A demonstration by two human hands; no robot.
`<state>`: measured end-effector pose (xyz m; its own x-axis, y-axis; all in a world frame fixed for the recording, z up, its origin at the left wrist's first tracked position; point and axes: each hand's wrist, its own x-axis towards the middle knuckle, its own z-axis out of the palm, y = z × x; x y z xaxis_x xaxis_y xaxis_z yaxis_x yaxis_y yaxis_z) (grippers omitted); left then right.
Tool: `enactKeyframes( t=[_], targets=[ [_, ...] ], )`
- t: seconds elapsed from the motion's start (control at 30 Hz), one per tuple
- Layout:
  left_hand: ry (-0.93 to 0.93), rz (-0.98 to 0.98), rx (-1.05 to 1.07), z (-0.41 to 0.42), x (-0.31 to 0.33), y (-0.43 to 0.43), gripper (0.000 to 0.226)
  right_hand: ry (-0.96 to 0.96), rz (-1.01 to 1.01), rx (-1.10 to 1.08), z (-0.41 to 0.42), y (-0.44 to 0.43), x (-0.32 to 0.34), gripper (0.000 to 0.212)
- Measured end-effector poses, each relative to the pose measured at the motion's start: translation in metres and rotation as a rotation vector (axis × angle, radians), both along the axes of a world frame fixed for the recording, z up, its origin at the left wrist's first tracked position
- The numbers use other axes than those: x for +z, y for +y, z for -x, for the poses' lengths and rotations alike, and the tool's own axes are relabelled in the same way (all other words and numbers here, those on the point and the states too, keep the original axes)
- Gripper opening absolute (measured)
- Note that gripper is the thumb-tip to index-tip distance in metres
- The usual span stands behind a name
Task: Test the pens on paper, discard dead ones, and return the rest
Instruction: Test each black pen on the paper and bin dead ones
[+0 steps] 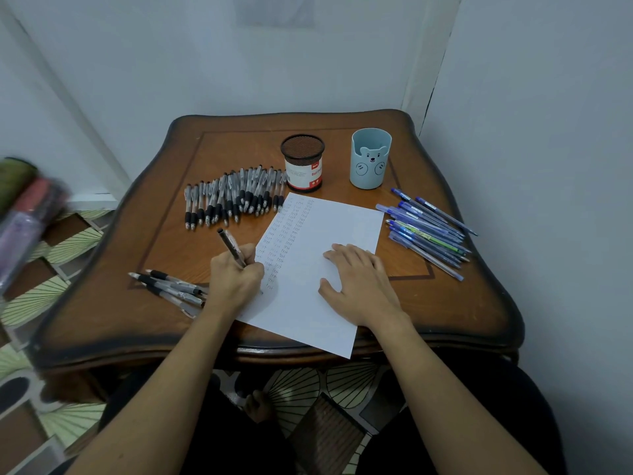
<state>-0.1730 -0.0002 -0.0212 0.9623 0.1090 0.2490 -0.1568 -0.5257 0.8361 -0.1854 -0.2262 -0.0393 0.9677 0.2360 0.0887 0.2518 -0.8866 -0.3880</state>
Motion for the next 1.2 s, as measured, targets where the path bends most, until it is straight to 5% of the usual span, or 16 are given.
enactKeyframes(
  t=[1.2],
  targets=[
    [0.0, 0.024, -0.121, -0.0016, -0.0083, 0.0031, 0.023, -0.01, -0.008, -0.001, 0.0004, -0.0001, 0.0001, 0.053]
  ],
)
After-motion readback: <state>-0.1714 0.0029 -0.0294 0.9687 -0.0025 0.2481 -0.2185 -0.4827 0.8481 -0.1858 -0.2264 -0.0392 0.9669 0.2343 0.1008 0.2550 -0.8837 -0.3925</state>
